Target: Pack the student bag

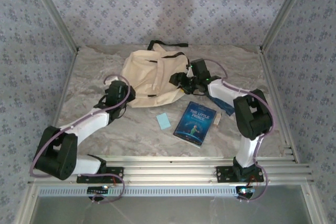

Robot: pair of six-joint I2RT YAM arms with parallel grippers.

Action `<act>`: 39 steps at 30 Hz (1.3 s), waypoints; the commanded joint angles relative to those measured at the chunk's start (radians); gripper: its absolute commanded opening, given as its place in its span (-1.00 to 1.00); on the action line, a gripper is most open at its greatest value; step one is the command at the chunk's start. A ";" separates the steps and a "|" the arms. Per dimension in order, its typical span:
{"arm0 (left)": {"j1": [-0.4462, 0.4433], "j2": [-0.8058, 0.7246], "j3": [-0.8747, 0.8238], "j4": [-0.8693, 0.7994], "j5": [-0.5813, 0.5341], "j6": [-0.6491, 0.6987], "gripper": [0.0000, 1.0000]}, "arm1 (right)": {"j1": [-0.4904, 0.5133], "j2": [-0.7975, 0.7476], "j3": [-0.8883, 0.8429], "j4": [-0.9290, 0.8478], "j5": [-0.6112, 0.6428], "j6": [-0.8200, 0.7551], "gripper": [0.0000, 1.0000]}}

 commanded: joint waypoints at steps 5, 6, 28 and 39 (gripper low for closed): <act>-0.143 -0.071 0.082 -0.077 0.155 0.051 0.43 | -0.073 -0.280 -0.128 -0.329 0.082 -0.148 0.39; -0.166 -0.057 0.093 -0.085 0.184 0.057 0.44 | -0.072 -0.312 -0.152 -0.374 0.111 -0.157 0.39; -0.378 0.496 0.487 -0.346 0.628 0.269 0.55 | -0.005 -0.536 -0.615 -0.387 0.448 0.086 0.17; -0.389 0.643 0.562 -0.341 0.715 0.248 0.45 | -0.019 -0.565 -0.635 -0.429 0.484 0.093 0.17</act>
